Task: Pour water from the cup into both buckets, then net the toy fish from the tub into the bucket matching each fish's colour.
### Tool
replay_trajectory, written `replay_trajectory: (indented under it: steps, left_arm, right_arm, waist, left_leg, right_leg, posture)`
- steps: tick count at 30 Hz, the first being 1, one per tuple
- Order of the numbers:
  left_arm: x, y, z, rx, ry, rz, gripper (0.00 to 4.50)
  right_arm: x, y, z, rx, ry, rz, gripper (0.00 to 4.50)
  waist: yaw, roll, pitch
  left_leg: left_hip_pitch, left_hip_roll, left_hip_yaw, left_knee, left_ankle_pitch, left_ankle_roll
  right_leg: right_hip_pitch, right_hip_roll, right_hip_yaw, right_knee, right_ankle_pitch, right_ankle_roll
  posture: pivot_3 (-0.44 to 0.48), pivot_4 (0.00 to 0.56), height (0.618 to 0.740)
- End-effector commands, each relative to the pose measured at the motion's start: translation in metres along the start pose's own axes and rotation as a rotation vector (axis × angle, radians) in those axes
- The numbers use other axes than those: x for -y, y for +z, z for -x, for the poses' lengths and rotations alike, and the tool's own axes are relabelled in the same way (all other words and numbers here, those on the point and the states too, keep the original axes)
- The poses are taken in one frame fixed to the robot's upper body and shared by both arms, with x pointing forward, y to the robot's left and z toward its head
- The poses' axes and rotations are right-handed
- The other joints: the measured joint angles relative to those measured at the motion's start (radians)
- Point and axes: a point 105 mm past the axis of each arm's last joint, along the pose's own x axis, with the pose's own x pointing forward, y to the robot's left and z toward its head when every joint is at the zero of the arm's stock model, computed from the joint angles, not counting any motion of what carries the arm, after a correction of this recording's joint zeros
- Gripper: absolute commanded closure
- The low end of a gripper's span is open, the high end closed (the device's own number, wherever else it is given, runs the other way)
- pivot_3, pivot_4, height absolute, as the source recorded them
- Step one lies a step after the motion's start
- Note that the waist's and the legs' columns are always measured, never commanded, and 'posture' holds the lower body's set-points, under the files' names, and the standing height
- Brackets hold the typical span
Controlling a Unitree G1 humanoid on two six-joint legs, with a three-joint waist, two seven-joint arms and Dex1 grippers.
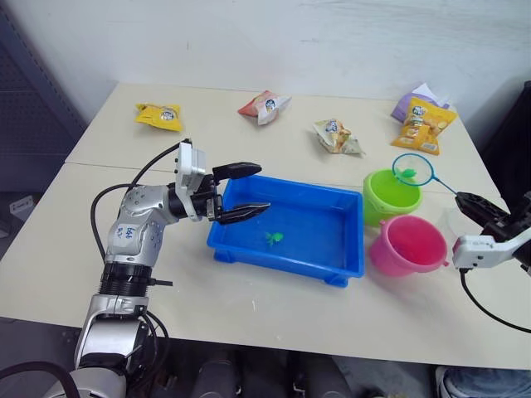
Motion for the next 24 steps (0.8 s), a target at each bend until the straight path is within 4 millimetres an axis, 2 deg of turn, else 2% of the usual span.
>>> replay_trajectory:
  steps: [1, 5, 8, 11, 13, 17, 21, 22, 24]
  left_arm:
    - [0.003, 0.005, -0.004, 0.014, -0.012, -0.032, 0.07]
    - [0.001, 0.006, -0.004, 0.012, -0.011, -0.035, 0.07]
    - [0.001, 0.005, -0.005, 0.012, -0.012, -0.031, 0.07]
    - [0.001, 0.005, -0.007, 0.011, -0.024, -0.031, 0.07]
    - [0.001, 0.005, -0.008, 0.014, -0.025, -0.029, 0.07]
    - [0.001, 0.004, -0.008, 0.017, -0.018, -0.024, 0.07]
    - [0.001, 0.004, -0.006, 0.016, -0.010, -0.019, 0.07]
    - [0.001, 0.003, -0.006, 0.016, -0.008, -0.017, 0.07]
    - [0.003, 0.001, -0.006, 0.013, -0.011, -0.013, 0.07]
  right_arm:
    - [0.000, -0.007, 0.002, -0.007, -0.018, 0.036, 4.50]
    - [0.017, -0.008, 0.000, -0.009, -0.103, 0.091, 4.50]
    - [0.012, 0.000, -0.003, 0.035, -0.083, 0.101, 4.50]
    - [0.021, -0.017, -0.003, -0.038, -0.113, 0.097, 4.50]
    - [0.010, -0.003, -0.004, 0.037, -0.063, 0.079, 4.50]
    - [0.007, 0.004, -0.004, 0.087, -0.027, 0.069, 4.50]
    - [0.027, -0.020, 0.000, -0.008, -0.107, 0.085, 4.50]
    - [0.025, -0.017, -0.002, 0.004, -0.089, 0.081, 4.50]
    - [-0.002, 0.002, -0.004, 0.084, 0.024, 0.039, 4.50]
  waist:
    - [-0.002, 0.000, 0.000]
    - [-0.002, 0.000, 0.000]
    - [-0.003, 0.001, 0.000]
    - [-0.001, 0.001, 0.000]
    - [-0.001, 0.001, 0.000]
    - [0.000, 0.001, 0.000]
    - [-0.001, 0.001, 0.000]
    - [-0.002, 0.001, 0.000]
    - [-0.003, 0.001, 0.000]
  left_leg:
    - [0.000, 0.000, 0.000, 0.000, 0.000, 0.000]
    - [0.000, 0.000, 0.000, 0.000, 0.000, -0.001]
    - [0.001, 0.000, 0.000, 0.000, 0.000, -0.001]
    - [0.001, 0.000, 0.000, 0.000, 0.001, -0.001]
    - [0.000, 0.000, 0.000, 0.000, 0.001, -0.001]
    - [0.000, 0.000, 0.000, 0.000, 0.001, -0.001]
    - [0.001, 0.000, 0.000, 0.000, 0.001, -0.001]
    - [0.000, 0.000, 0.000, 0.000, 0.001, -0.001]
    - [0.001, 0.001, 0.001, 0.000, 0.001, -0.001]
  right_leg:
    - [0.000, 0.001, 0.000, 0.000, 0.000, 0.000]
    - [0.000, 0.001, 0.001, 0.000, 0.000, 0.000]
    - [0.000, 0.001, 0.001, 0.000, 0.000, 0.000]
    - [0.000, 0.001, 0.001, 0.000, 0.000, 0.000]
    - [0.000, 0.001, 0.001, 0.000, 0.000, 0.000]
    - [0.000, 0.001, 0.001, 0.000, 0.000, 0.000]
    - [0.000, 0.001, 0.001, 0.000, 0.000, 0.000]
    - [0.000, 0.001, 0.001, 0.000, 0.000, 0.000]
    - [0.000, 0.001, 0.001, 0.000, 0.000, 0.000]
  posture:
    - [0.000, 0.150, 0.738]
    - [0.000, 0.150, 0.738]
    - [0.000, 0.150, 0.738]
    - [0.000, 0.150, 0.738]
    - [0.000, 0.150, 0.738]
    - [0.000, 0.150, 0.738]
    - [0.000, 0.150, 0.738]
    - [0.000, 0.150, 0.738]
    - [0.000, 0.150, 0.738]
